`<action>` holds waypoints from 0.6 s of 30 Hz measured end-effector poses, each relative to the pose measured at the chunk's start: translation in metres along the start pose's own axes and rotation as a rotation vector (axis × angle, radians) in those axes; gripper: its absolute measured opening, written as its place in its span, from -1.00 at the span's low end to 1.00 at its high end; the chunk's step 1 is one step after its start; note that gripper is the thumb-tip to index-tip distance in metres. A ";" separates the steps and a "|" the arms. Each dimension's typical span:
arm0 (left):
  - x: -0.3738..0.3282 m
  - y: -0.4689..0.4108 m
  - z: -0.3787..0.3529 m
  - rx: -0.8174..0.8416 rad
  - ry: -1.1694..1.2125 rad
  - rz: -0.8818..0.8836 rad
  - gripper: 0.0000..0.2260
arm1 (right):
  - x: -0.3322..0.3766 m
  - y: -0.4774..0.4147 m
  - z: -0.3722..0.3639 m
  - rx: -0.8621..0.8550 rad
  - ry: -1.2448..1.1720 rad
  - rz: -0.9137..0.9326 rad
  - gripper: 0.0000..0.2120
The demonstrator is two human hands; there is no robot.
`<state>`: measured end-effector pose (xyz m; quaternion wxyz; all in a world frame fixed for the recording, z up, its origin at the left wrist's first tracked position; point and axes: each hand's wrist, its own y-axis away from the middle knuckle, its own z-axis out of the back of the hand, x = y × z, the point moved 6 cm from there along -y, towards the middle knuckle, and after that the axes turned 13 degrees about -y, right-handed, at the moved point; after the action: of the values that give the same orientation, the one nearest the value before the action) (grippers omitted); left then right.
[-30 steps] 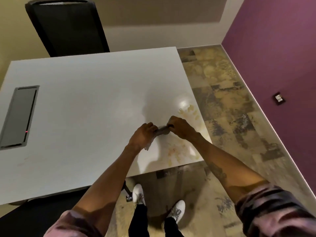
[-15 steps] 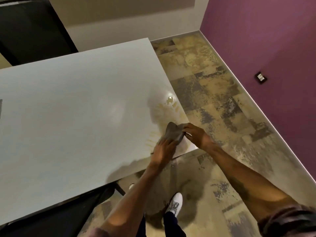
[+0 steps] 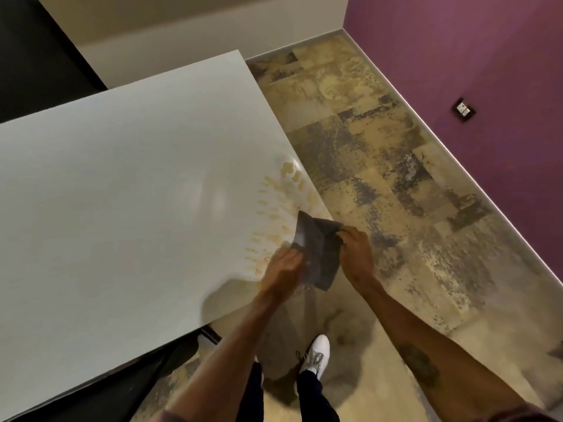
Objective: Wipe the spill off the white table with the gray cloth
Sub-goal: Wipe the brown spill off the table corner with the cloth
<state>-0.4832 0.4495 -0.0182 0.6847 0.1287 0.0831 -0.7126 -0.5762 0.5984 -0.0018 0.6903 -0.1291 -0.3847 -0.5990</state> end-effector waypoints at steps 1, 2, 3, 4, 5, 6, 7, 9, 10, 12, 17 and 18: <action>0.014 0.000 0.005 -0.019 -0.037 0.041 -0.79 | 0.002 0.002 -0.009 -0.021 0.002 0.016 -0.69; 0.029 -0.001 0.008 -0.020 -0.070 0.082 -0.76 | 0.007 0.005 -0.020 -0.023 -0.022 0.030 -0.71; 0.044 -0.001 0.011 -0.001 -0.091 0.128 -0.73 | 0.010 0.006 -0.031 -0.024 -0.042 0.042 -0.71; 0.060 -0.001 0.014 0.018 -0.103 0.175 -0.71 | 0.014 0.007 -0.043 -0.034 -0.082 0.033 -0.69; 0.074 -0.001 0.017 0.024 -0.116 0.212 -0.69 | 0.014 0.007 -0.053 -0.047 -0.108 0.006 -0.64; 0.088 0.000 0.021 0.021 -0.127 0.239 -0.67 | 0.016 0.007 -0.062 -0.078 -0.103 -0.012 -0.56; 0.100 0.001 0.025 0.009 -0.137 0.255 -0.66 | 0.016 0.006 -0.070 -0.108 -0.072 -0.036 -0.46; 0.121 0.002 0.032 -0.033 -0.154 0.276 -0.65 | 0.011 0.002 -0.088 -0.126 0.006 -0.092 -0.30; 0.129 0.003 0.036 -0.062 -0.157 0.283 -0.64 | 0.008 0.000 -0.096 -0.122 0.046 -0.114 -0.25; 0.146 0.005 0.040 -0.126 -0.167 0.281 -0.60 | 0.000 -0.004 -0.106 -0.137 0.131 -0.138 -0.18; 0.188 0.001 0.030 -0.143 -0.314 0.300 -0.59 | -0.013 -0.017 -0.114 -0.255 0.214 -0.165 -0.17; 0.197 0.000 0.026 -0.131 -0.343 0.332 -0.60 | -0.014 -0.020 -0.115 -0.285 0.206 -0.187 -0.18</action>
<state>-0.4910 0.2539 -0.0522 0.8033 -0.0270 -0.0104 -0.5948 -0.5516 0.5307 -0.0942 0.6421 -0.1270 -0.2336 -0.7190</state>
